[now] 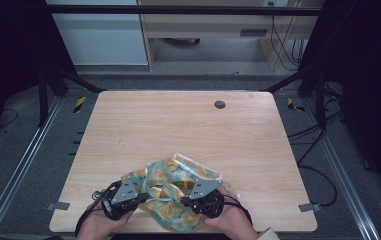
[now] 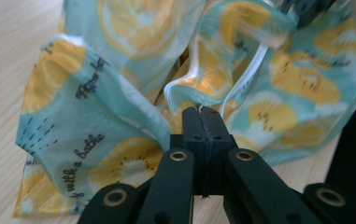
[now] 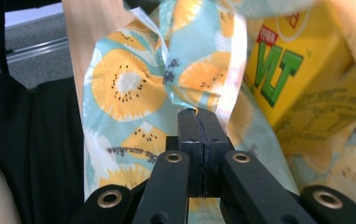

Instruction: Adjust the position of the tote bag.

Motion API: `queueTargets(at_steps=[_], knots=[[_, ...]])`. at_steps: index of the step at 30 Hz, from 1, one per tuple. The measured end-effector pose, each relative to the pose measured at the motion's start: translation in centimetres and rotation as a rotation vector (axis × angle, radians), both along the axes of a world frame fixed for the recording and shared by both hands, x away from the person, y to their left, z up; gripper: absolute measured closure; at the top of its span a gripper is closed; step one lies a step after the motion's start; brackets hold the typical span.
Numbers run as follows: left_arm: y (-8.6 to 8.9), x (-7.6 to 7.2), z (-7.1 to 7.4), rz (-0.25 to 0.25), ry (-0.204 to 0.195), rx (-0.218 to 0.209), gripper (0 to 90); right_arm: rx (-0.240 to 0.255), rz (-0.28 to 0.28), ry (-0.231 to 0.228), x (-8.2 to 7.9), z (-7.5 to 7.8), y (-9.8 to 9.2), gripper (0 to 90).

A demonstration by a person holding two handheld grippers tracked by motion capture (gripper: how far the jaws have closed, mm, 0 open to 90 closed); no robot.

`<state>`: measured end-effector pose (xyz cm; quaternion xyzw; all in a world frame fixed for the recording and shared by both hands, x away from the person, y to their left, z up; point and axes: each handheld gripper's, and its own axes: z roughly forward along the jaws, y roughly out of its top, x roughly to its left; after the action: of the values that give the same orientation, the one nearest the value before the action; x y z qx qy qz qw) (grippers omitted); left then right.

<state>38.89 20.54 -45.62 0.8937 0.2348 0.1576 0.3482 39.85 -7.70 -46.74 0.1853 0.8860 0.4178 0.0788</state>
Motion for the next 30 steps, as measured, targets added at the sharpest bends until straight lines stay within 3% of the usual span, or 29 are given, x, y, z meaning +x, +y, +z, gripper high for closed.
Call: queueTargets(at_steps=[10,14,18,22,23,24,25,30], knots=[[0.4,0.8,-1.2,0.038,0.003,0.1,90.0,-0.04,-0.022,0.026,0.2,-0.4,-0.6,90.0],[0.6,1.1,-1.4,0.06,-0.006,0.115,90.0,-0.059,-0.031,0.034,0.3,-0.6,-0.7,90.0],[0.7,1.2,-1.4,0.074,-0.007,0.095,90.0,-0.045,-0.029,0.036,0.3,-0.6,-0.9,89.5],[0.7,1.2,-1.4,0.079,-0.007,0.085,90.0,-0.018,-0.033,0.018,-0.1,0.1,-1.1,79.8],[0.8,1.2,-1.4,0.08,-0.009,0.085,90.0,-0.004,-0.037,0.001,-0.3,0.6,-1.4,72.9],[0.8,1.2,-1.3,0.08,-0.008,0.083,90.0,-0.004,-0.037,0.001,-0.3,0.6,-1.4,72.9],[0.8,1.1,-1.3,0.078,-0.008,0.079,90.0,0.001,-0.051,-0.017,-0.6,1.3,-1.7,63.8],[0.8,1.0,-1.1,0.085,-0.017,0.073,90.0,0.033,-0.085,-0.075,-0.9,3.2,-3.0,55.8]])
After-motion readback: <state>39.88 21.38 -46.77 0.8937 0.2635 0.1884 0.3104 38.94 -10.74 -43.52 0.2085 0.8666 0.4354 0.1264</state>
